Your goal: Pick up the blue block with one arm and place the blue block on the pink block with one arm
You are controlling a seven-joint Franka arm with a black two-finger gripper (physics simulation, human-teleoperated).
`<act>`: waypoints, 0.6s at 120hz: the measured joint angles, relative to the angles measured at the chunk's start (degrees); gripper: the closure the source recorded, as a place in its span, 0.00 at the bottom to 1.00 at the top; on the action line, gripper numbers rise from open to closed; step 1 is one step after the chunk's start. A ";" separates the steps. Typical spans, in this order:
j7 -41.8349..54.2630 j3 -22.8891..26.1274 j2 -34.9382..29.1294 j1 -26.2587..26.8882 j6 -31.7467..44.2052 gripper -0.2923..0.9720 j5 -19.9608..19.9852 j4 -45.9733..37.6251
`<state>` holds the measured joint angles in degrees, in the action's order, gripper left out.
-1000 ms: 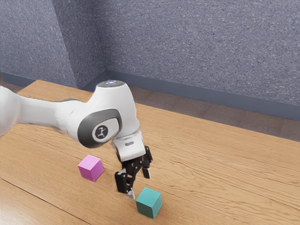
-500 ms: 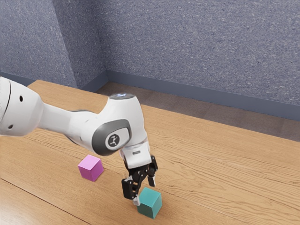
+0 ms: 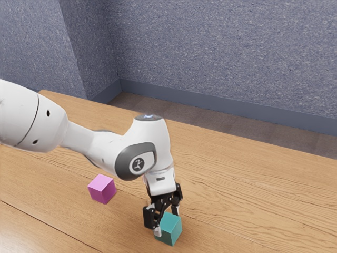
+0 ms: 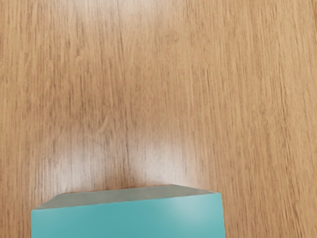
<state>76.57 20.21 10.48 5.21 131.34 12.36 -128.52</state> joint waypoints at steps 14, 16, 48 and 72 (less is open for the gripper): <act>0.20 0.00 1.77 -0.03 0.60 0.23 -0.34 0.01; 0.22 0.00 1.94 -0.01 0.69 0.23 -0.37 -0.01; 0.46 0.04 0.55 -0.03 1.52 0.50 -1.80 -0.22; 0.37 0.07 -4.15 -0.21 0.37 0.57 -2.34 -0.51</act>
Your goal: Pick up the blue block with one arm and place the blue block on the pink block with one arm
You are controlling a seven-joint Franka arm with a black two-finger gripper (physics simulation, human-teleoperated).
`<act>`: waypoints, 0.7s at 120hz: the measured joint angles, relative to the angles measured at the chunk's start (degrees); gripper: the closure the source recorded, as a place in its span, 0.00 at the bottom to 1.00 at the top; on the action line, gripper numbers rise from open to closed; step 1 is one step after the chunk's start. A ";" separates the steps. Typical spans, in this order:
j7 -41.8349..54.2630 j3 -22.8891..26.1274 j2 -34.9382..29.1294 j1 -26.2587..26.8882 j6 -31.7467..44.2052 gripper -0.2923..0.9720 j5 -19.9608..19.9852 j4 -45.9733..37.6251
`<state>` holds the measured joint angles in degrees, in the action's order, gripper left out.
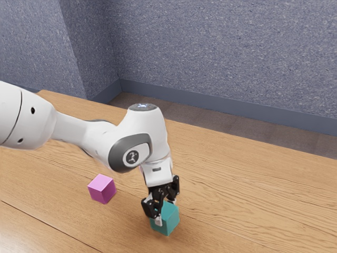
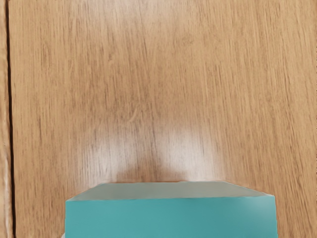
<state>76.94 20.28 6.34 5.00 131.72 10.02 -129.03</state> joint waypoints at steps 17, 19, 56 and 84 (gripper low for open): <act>-0.03 -0.04 -2.89 -2.22 -2.06 0.57 -0.13 0.09; -0.03 -0.04 -3.19 -2.54 -2.36 0.57 -0.14 0.10; 2.81 -8.72 -8.50 -3.08 -8.18 0.57 -2.32 0.42; 6.96 -13.08 -9.39 -7.91 -10.59 0.57 -3.56 1.14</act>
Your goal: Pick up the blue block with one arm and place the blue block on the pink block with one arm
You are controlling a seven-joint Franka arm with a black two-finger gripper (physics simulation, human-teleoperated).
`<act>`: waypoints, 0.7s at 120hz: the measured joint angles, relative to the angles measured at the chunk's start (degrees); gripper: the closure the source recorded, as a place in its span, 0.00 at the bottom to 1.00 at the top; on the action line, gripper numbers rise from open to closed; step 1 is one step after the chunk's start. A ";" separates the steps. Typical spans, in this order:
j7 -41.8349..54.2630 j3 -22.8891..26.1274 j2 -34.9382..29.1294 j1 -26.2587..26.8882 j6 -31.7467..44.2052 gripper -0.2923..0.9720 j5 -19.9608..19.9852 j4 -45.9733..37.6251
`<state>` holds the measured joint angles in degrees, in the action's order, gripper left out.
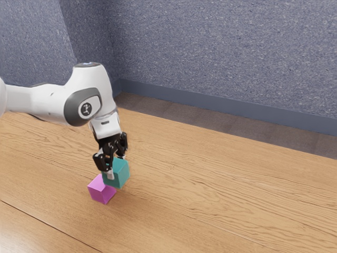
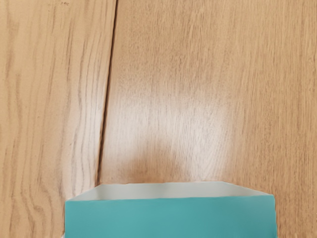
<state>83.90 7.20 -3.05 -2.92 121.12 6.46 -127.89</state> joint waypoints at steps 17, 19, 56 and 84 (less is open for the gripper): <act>2.11 -0.39 -1.49 1.12 -0.90 0.57 -1.04 -0.84; 2.38 -0.42 -1.40 1.25 -0.98 0.57 -1.11 -0.86; 6.72 -2.18 1.65 0.39 -1.68 0.57 -3.15 1.20; 9.97 -4.00 1.74 -0.35 -1.91 0.57 -3.31 0.89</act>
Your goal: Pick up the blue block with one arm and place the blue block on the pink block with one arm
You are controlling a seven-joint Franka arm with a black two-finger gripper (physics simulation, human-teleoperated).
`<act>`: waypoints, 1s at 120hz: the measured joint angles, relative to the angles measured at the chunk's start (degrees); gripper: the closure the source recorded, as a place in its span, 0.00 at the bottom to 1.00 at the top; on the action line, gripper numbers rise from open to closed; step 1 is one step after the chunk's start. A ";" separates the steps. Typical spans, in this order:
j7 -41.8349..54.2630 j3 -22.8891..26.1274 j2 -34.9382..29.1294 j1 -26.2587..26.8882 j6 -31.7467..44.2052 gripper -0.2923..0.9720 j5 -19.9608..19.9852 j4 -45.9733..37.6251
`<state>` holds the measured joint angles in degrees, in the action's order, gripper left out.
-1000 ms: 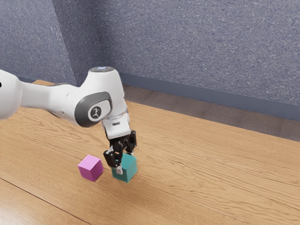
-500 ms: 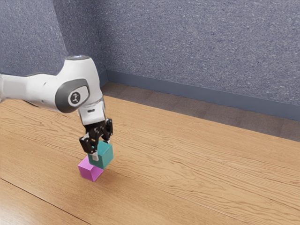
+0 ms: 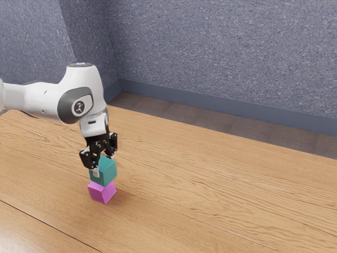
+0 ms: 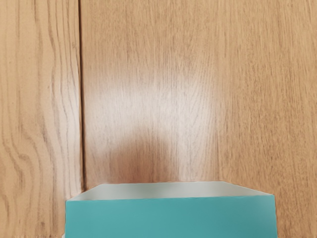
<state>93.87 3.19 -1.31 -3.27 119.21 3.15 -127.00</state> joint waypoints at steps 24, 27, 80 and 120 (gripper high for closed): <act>2.42 -0.05 -0.65 -2.64 -1.44 0.57 0.02 -0.95; 2.69 -0.05 -0.66 -2.94 -1.65 0.57 0.02 -1.12; 6.60 -0.17 2.54 -2.80 -2.89 0.57 0.25 2.69; 8.52 -2.07 3.46 -1.79 -3.77 0.35 0.21 2.62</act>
<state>102.39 1.12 2.15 -5.06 115.44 3.36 -124.37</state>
